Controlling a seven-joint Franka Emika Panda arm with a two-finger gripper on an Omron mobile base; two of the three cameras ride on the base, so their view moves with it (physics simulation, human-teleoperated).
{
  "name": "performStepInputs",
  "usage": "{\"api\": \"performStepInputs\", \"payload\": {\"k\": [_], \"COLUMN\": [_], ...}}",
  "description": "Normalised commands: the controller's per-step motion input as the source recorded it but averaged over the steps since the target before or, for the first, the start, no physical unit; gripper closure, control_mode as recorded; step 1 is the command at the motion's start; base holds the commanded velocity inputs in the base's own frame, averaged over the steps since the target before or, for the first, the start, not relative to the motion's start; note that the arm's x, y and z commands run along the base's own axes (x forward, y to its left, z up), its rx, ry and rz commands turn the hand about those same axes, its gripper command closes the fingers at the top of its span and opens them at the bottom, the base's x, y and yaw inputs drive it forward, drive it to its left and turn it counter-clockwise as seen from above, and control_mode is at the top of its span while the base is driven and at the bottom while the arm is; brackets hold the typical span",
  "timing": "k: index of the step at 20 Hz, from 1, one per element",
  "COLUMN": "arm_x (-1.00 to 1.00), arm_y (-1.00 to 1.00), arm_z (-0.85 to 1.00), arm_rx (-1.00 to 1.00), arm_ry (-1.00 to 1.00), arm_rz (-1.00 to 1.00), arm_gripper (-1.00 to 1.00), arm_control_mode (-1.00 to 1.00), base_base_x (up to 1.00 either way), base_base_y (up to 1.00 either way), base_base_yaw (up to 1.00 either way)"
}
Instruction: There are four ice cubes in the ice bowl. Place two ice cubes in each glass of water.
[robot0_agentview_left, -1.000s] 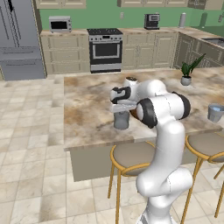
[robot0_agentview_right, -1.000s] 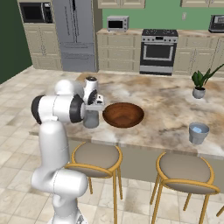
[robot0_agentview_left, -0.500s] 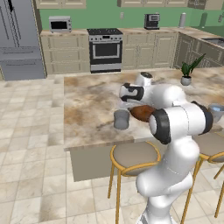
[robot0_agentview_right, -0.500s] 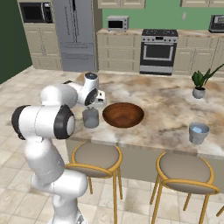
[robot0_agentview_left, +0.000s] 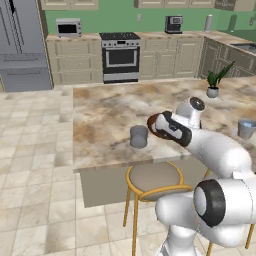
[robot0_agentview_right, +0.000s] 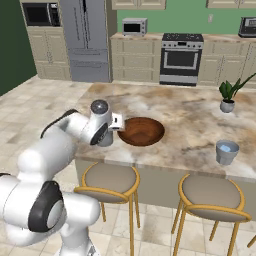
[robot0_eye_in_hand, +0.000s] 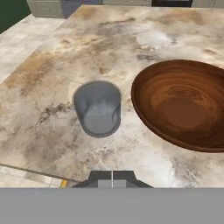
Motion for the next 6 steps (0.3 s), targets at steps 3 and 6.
{"api": "performStepInputs", "payload": {"k": [3, 6], "arm_x": [-1.00, -1.00], "arm_y": [-0.44, -0.42], "arm_z": [0.41, 0.41], "arm_rx": [0.00, 0.00], "arm_ry": [-0.20, -0.20], "arm_rz": [-0.18, -0.22], "arm_gripper": [1.00, 1.00], "arm_control_mode": [-1.00, -1.00], "base_base_x": [0.00, 0.00], "base_base_y": [0.00, 0.00], "base_base_yaw": [0.00, 0.00]}}
